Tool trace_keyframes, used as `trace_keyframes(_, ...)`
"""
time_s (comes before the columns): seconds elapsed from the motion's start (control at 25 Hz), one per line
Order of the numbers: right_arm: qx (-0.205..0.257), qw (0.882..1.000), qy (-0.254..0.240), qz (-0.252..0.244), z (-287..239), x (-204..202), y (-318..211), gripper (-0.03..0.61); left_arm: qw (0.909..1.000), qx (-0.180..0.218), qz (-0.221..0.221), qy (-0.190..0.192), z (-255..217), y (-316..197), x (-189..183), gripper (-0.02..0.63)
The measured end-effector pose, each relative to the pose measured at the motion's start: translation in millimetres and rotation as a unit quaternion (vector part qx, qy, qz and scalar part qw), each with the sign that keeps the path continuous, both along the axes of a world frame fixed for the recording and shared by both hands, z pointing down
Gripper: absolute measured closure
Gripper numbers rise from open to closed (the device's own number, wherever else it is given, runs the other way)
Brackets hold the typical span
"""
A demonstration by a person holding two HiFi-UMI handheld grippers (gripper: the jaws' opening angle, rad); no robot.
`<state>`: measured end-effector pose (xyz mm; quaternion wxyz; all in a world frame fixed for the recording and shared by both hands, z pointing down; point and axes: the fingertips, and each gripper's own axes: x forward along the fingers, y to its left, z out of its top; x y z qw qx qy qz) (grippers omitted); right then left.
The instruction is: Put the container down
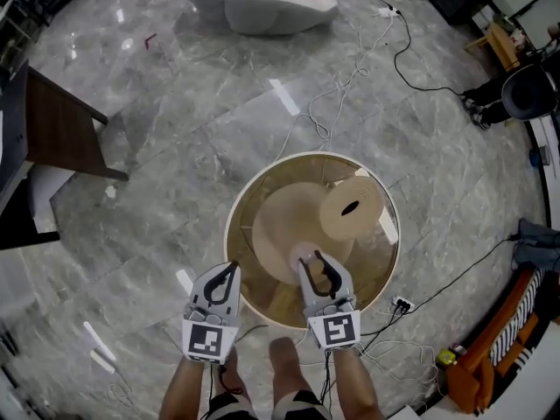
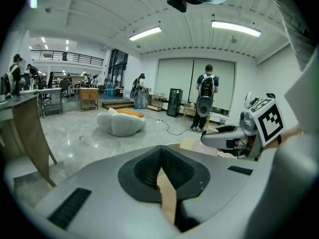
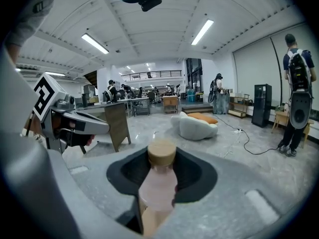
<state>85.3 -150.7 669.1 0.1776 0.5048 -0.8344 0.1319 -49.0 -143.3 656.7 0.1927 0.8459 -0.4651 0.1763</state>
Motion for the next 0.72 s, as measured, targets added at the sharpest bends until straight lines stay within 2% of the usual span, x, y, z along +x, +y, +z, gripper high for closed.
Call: trace_keyframes(0.72,-0.034,0.999,0.024,-0.019,155,-13,-16,0.445,0.9984,-0.057,-0.009,0.0,149,-10,-11,0.597)
